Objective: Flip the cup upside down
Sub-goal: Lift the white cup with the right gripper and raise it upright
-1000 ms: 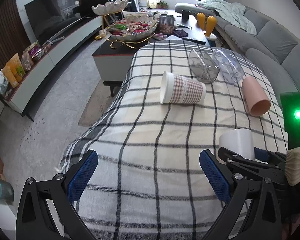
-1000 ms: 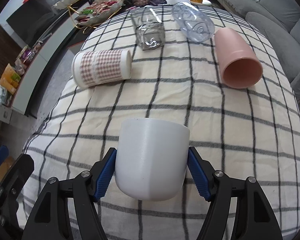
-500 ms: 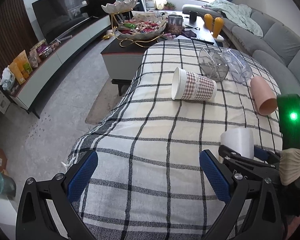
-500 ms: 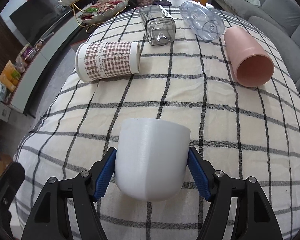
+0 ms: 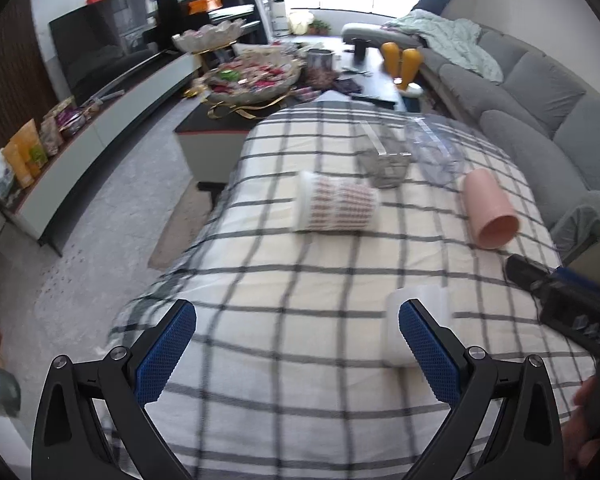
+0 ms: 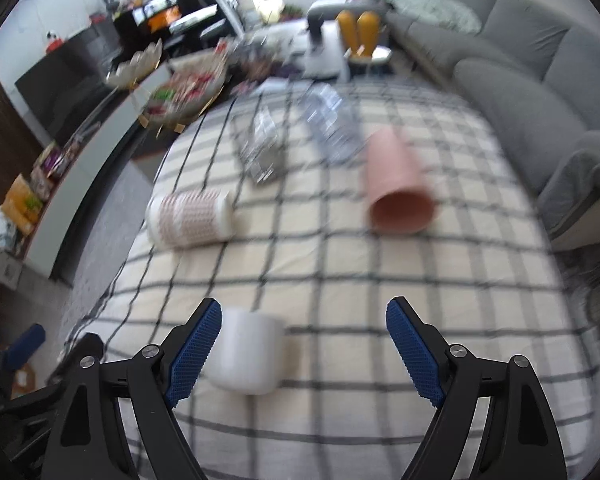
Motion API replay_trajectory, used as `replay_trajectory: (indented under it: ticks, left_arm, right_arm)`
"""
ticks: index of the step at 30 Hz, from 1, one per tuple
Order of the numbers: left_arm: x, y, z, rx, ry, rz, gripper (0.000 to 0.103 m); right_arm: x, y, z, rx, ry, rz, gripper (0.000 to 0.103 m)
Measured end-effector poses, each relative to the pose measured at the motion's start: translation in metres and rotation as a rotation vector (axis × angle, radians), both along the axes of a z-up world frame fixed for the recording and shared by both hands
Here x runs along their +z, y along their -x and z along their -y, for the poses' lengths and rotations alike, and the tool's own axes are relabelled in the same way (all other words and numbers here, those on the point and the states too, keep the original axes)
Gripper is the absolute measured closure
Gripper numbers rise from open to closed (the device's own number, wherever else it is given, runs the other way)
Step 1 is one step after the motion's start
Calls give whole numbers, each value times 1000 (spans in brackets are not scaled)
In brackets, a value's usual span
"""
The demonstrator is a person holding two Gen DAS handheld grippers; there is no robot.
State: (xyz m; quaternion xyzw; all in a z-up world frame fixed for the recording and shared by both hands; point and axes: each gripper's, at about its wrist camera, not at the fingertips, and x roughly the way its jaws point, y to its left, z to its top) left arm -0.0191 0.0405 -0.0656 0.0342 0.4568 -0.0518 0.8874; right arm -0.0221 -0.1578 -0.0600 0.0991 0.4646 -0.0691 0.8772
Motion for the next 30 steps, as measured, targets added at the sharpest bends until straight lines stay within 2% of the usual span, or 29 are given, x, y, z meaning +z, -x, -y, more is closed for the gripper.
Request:
replay_trajectory:
  ticks: [4,9,12,15,18,30]
  left_arm:
    - [-8,6,41,-89,12,30,0]
    - [-30,15,74,-183,39,53,0]
    - [-47,17,81,-210,45,52,0]
    - [-64,17,78,-180,30,66,0]
    - [-78,11,79,-180,29,31,0]
    - [-101,3,83,-172,-1,1,2]
  right_arm:
    - [16,19,32,-71,89,37,17]
    - [13,44,61,-149,168,51,17]
    - [2,53,73,-184,147,32,17]
    - [-9,57,82,-214,109,15,17]
    - [-17,58,82,-218,81,3,17]
    - [-28,52,81,-207,34,-31,17]
